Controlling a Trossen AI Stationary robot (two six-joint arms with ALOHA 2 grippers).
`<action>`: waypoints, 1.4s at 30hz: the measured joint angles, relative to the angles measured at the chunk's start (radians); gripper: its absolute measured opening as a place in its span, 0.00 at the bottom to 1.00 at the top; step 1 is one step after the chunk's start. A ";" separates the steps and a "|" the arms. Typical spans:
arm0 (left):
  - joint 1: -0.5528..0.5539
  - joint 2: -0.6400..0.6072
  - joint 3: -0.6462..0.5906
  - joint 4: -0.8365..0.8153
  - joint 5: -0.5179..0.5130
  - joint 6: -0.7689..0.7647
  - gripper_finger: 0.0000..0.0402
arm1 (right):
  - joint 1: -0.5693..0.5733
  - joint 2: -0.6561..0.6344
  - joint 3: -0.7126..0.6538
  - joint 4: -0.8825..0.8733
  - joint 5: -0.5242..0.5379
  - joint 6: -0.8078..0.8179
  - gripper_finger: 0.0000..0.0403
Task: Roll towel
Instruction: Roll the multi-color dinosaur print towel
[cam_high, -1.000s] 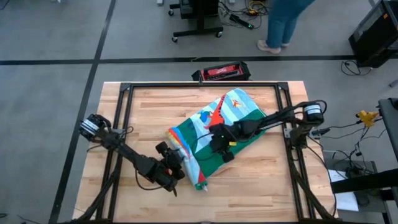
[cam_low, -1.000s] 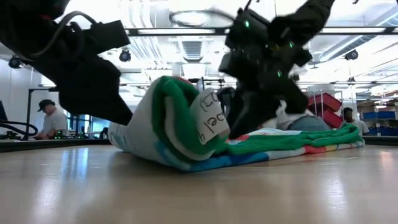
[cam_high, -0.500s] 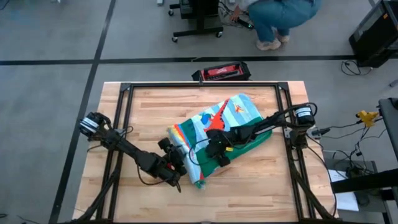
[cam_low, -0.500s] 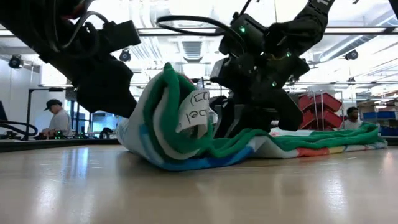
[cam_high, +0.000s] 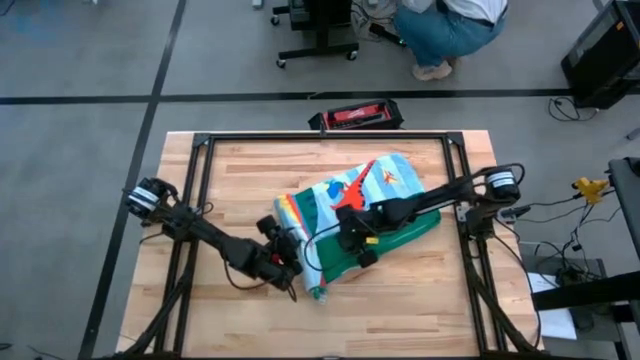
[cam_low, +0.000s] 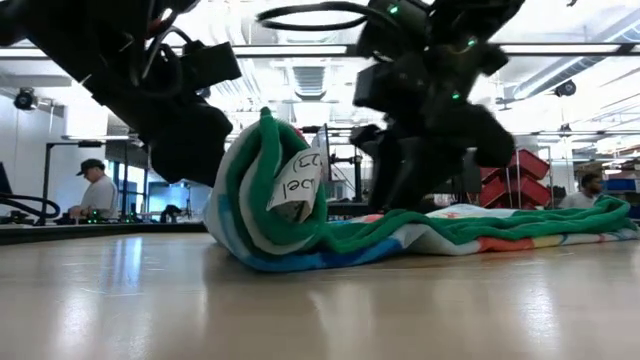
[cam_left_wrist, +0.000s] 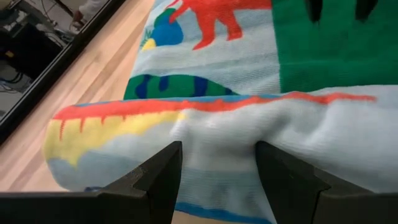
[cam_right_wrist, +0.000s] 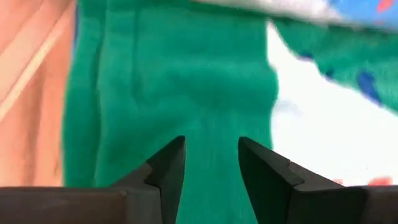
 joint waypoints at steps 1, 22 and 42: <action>0.003 0.000 0.000 0.010 0.001 0.012 0.47 | -0.003 -0.025 -0.017 -0.014 0.028 0.005 0.36; 0.158 0.001 -0.002 0.210 0.159 0.173 0.47 | -0.010 -0.094 -0.291 0.256 -0.036 0.141 0.39; 0.196 0.005 -0.067 0.435 0.240 0.308 0.47 | 0.034 -0.239 -0.263 0.007 0.069 0.242 0.42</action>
